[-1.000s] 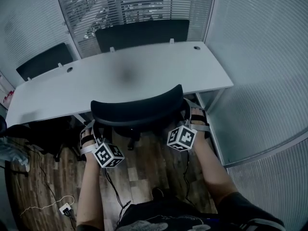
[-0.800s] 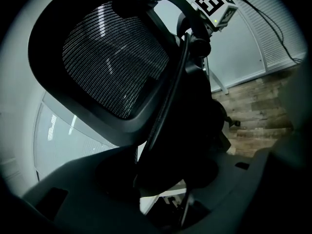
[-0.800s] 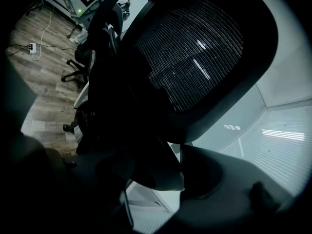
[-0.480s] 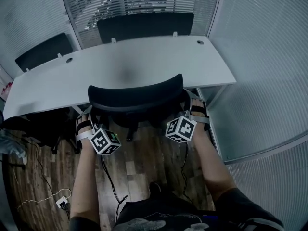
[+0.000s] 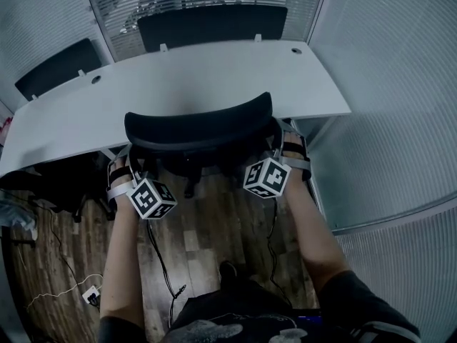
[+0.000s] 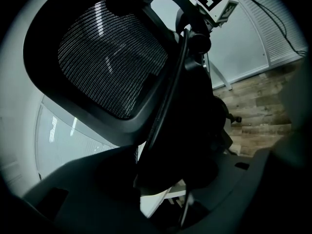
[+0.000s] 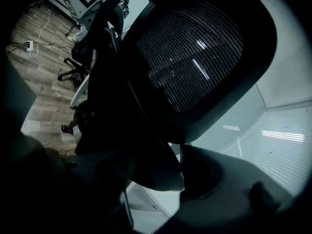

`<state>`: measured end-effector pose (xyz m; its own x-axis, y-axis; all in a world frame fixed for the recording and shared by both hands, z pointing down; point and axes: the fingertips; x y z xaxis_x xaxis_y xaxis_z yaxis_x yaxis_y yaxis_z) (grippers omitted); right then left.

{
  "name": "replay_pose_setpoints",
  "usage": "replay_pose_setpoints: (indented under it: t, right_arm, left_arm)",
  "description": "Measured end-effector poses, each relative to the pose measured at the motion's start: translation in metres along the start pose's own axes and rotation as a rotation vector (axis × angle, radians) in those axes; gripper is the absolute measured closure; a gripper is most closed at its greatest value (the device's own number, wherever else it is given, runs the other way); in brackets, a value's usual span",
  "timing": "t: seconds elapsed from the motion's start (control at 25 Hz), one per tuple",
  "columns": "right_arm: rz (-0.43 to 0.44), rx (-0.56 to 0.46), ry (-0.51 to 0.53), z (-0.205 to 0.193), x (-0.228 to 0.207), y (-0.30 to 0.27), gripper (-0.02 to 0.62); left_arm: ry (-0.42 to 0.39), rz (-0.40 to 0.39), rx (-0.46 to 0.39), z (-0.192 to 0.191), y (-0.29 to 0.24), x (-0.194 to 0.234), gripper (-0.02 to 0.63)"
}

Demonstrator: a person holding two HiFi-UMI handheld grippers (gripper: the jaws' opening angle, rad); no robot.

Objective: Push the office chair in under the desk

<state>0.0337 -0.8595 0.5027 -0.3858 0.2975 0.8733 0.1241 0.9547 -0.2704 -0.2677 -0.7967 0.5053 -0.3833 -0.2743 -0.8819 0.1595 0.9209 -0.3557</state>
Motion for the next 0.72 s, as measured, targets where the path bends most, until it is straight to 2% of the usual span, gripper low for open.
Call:
replay_pose_setpoints:
  t: [0.2, 0.4, 0.52, 0.64, 0.72]
  right_arm:
    - [-0.039, 0.002, 0.014, 0.002, -0.002, 0.001, 0.336]
    - [-0.053, 0.049, 0.022, -0.001, -0.001, 0.002, 0.336]
    - [-0.063, 0.059, -0.005, -0.004, 0.002, 0.009, 0.334]
    - [-0.062, 0.059, -0.035, -0.008, 0.004, 0.023, 0.328]
    - [-0.075, 0.050, -0.056, -0.008, 0.002, 0.037, 0.330]
  left_arm:
    - [-0.006, 0.000, 0.008, -0.001, 0.001, 0.001, 0.362]
    - [-0.024, -0.013, 0.017, -0.001, 0.001, -0.002, 0.362]
    - [-0.018, -0.022, -0.001, -0.001, 0.006, -0.003, 0.361]
    - [0.000, -0.023, 0.001, -0.006, 0.017, -0.004, 0.360]
    - [0.041, -0.022, 0.002, -0.012, 0.028, -0.005, 0.351]
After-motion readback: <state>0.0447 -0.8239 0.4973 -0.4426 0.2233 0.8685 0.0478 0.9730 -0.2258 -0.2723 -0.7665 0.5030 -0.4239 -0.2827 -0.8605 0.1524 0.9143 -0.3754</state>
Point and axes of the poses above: the fingertips, and each gripper's own axes: y backward along the fingers, x to its left, z out of its top, and after that the axes turned 1 degree about -x, right-handed
